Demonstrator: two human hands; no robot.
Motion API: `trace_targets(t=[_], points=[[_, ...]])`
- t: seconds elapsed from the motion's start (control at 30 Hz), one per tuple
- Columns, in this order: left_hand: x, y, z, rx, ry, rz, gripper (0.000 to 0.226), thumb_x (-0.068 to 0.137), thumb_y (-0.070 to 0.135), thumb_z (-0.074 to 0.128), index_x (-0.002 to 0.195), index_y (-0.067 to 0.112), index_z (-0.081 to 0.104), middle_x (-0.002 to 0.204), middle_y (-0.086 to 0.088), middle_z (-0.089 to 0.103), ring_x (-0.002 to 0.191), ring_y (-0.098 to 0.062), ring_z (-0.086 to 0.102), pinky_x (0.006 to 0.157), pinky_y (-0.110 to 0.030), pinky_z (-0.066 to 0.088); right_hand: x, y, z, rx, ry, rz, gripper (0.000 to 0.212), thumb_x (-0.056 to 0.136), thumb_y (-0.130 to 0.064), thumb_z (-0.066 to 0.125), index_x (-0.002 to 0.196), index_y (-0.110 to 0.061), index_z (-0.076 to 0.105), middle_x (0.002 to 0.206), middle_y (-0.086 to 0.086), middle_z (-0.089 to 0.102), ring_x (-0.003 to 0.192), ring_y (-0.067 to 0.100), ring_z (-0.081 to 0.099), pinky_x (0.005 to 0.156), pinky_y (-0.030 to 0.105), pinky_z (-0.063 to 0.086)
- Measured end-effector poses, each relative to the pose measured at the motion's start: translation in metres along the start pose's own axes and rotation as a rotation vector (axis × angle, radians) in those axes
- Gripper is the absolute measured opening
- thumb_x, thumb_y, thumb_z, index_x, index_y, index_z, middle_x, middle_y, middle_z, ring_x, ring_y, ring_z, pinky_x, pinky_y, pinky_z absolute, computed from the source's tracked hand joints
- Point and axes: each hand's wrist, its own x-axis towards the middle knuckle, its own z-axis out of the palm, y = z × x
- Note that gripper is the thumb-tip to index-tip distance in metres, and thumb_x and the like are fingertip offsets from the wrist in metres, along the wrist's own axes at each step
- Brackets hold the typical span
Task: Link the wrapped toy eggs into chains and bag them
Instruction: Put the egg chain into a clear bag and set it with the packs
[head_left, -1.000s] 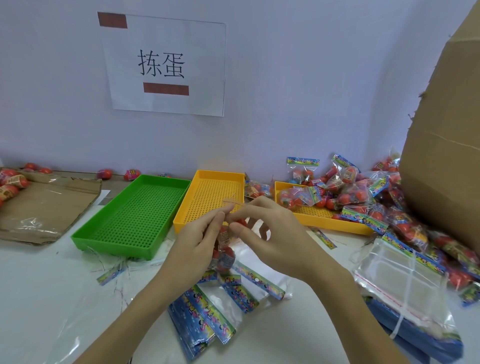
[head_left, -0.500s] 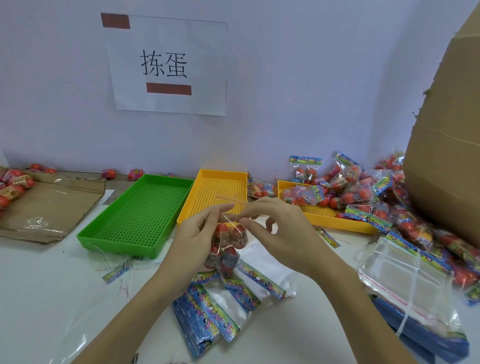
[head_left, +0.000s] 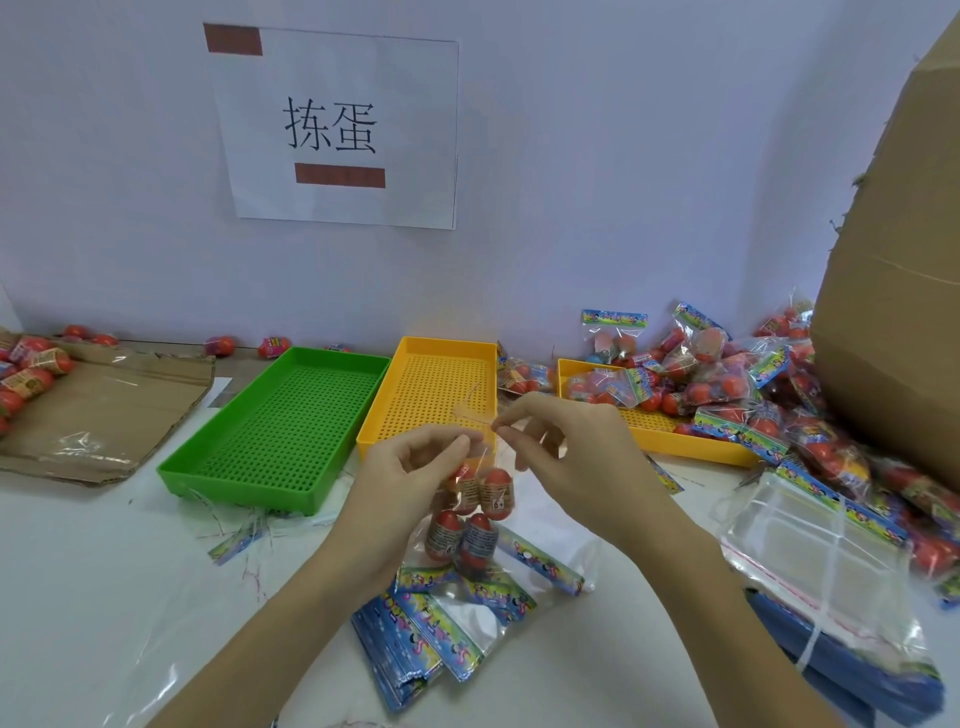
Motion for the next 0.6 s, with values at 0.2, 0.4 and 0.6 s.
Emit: trace_targets(t=[0.2,0.4,0.6], points=[[-0.002,0.002,0.002,-0.032,0.007,-0.004,0.024,0.105,0.017,0.058,0.100,0.005,0.079,0.096,-0.012,0.080,0.081,-0.021,0.077,0.065,-0.025,0.059,-0.003,-0.008,0.010,-0.153,0.035,-0.001,0.019,0.096,-0.053,0.062,0.103,-0.038,0.071,0.054,-0.017,0.048,0.053,-0.001,0.049,0.053,0.024,0.039],[-0.005,0.004,0.002,0.016,-0.070,0.034,0.027,0.107,0.018,0.055,0.106,0.011,0.082,0.101,-0.007,0.081,0.096,-0.017,0.077,0.075,-0.019,0.058,-0.003,-0.011,0.010,-0.129,0.137,-0.005,0.017,0.091,-0.046,0.073,0.105,-0.037,0.077,0.086,-0.016,0.062,0.065,-0.002,0.049,0.060,0.015,0.042],[-0.004,0.003,0.003,0.191,0.004,0.176,0.019,0.104,0.014,0.061,0.103,0.013,0.079,0.089,-0.002,0.077,0.084,-0.010,0.072,0.080,-0.019,0.057,-0.004,-0.020,0.018,-0.042,0.151,-0.045,0.013,0.096,-0.032,0.071,0.106,-0.027,0.079,0.107,-0.007,0.063,0.066,-0.001,0.051,0.067,0.018,0.046]])
